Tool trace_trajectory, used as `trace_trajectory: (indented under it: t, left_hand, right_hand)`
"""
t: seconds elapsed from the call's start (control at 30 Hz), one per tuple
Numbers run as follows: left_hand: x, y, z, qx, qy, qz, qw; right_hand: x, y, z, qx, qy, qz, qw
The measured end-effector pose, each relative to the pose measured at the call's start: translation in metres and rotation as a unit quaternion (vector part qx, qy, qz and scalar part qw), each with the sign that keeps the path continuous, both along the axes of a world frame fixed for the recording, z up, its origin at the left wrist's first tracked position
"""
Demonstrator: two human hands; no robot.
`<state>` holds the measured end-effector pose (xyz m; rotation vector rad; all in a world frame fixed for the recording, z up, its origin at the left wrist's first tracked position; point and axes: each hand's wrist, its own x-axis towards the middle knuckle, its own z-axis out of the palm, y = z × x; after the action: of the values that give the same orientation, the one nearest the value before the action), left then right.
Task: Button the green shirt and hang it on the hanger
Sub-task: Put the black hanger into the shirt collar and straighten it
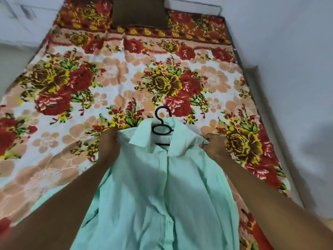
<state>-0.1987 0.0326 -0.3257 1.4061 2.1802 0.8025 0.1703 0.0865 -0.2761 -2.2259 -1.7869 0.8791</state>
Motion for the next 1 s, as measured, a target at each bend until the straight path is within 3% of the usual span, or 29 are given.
trace_trajectory:
  t: [0.13, 0.23, 0.3, 0.4, 0.47, 0.57, 0.67, 0.73, 0.8, 0.93, 1.0]
  left_hand:
    - [0.004, 0.008, -0.057, 0.045, 0.138, -0.030, 0.989]
    - [0.008, 0.012, -0.071, 0.049, 0.174, -0.013, 0.983]
    - [0.007, 0.014, -0.073, 0.024, 0.184, -0.014, 0.983]
    - [0.004, 0.013, -0.074, 0.000, 0.188, -0.011, 0.982]
    - [0.005, 0.014, -0.074, -0.004, 0.194, -0.009, 0.981]
    - [0.007, 0.017, -0.075, -0.007, 0.199, -0.012, 0.980]
    - [0.007, 0.017, -0.077, -0.005, 0.203, -0.001, 0.979]
    - [0.007, 0.018, -0.078, -0.004, 0.205, 0.002, 0.979]
    - [0.008, 0.018, -0.077, -0.004, 0.206, 0.002, 0.978]
    - [0.009, 0.017, -0.074, 0.004, 0.195, 0.007, 0.981]
    - [0.011, 0.019, -0.068, 0.010, 0.180, 0.004, 0.984]
  right_hand:
    - [-0.001, 0.042, -0.029, -0.093, -0.023, 0.011, 0.995]
    - [-0.029, 0.069, -0.028, 0.063, -0.084, 0.032, 0.994]
    - [-0.061, 0.086, -0.026, 0.155, -0.055, 0.076, 0.984]
    - [-0.099, 0.109, -0.025, 0.044, 0.060, 0.085, 0.994]
    - [-0.107, 0.115, -0.026, -0.049, 0.006, 0.102, 0.994]
    - [-0.100, 0.106, -0.039, -0.043, -0.062, 0.112, 0.991]
    - [-0.082, 0.110, -0.044, 0.003, 0.029, 0.030, 0.999]
    - [-0.071, 0.112, -0.039, 0.035, 0.141, -0.029, 0.989]
    - [-0.064, 0.107, -0.036, 0.060, 0.198, -0.035, 0.978]
    - [-0.058, 0.100, -0.051, 0.019, 0.183, 0.009, 0.983]
    - [-0.064, 0.097, -0.062, 0.048, 0.184, 0.002, 0.982]
